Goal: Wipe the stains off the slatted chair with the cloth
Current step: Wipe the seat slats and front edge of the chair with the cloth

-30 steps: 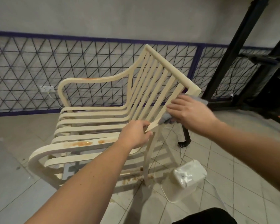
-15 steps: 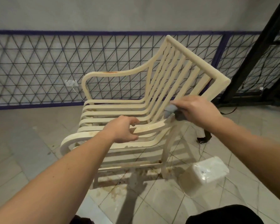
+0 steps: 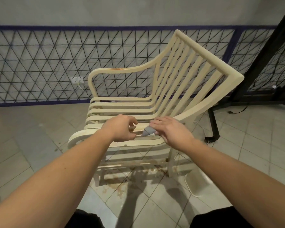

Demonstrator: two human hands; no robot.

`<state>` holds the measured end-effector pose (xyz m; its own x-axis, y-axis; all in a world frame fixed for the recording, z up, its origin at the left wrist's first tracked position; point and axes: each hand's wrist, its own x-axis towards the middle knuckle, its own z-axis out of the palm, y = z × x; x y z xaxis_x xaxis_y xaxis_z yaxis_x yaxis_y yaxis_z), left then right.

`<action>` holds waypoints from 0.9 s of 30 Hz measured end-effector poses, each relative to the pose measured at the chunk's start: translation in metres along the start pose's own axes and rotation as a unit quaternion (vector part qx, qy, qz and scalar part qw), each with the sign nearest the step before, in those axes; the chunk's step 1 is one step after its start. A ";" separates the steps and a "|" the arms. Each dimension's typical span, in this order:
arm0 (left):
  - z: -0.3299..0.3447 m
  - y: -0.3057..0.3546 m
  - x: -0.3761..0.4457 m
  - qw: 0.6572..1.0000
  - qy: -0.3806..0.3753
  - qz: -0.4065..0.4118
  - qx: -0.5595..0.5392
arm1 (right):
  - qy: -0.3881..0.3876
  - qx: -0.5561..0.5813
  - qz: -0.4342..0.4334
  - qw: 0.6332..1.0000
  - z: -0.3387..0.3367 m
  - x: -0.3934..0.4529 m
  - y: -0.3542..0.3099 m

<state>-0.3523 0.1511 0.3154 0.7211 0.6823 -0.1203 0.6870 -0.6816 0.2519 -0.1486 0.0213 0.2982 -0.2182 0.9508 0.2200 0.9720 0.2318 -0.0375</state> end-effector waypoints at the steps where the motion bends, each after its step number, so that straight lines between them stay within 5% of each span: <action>1: -0.002 -0.003 -0.002 1.000 -0.003 -0.003 -0.001 | -0.016 0.017 -0.017 1.000 -0.011 -0.002 0.000; 5: -0.003 -0.012 -0.007 1.000 -0.008 -0.014 -0.008 | -0.029 0.078 0.071 0.994 -0.055 -0.005 0.023; 8: 0.003 -0.013 -0.006 1.000 -0.002 -0.016 -0.002 | -0.026 -0.007 0.120 0.992 -0.054 -0.003 0.039; 13: 0.004 -0.013 -0.004 1.000 0.011 -0.021 0.006 | 0.012 0.008 0.081 0.997 -0.011 0.000 0.010; 19: 0.001 -0.011 -0.006 1.000 0.015 -0.013 0.017 | -0.040 0.020 -0.018 0.999 -0.006 -0.001 0.003; 27: 0.002 -0.015 -0.004 1.000 0.011 0.002 0.019 | 0.041 -0.076 0.068 0.994 -0.036 -0.025 0.025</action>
<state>-0.3651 0.1580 0.3099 0.7223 0.6847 -0.0976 0.6869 -0.6939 0.2159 -0.1154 -0.0038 0.3273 -0.0815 0.9498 0.3021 0.9953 0.0618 0.0744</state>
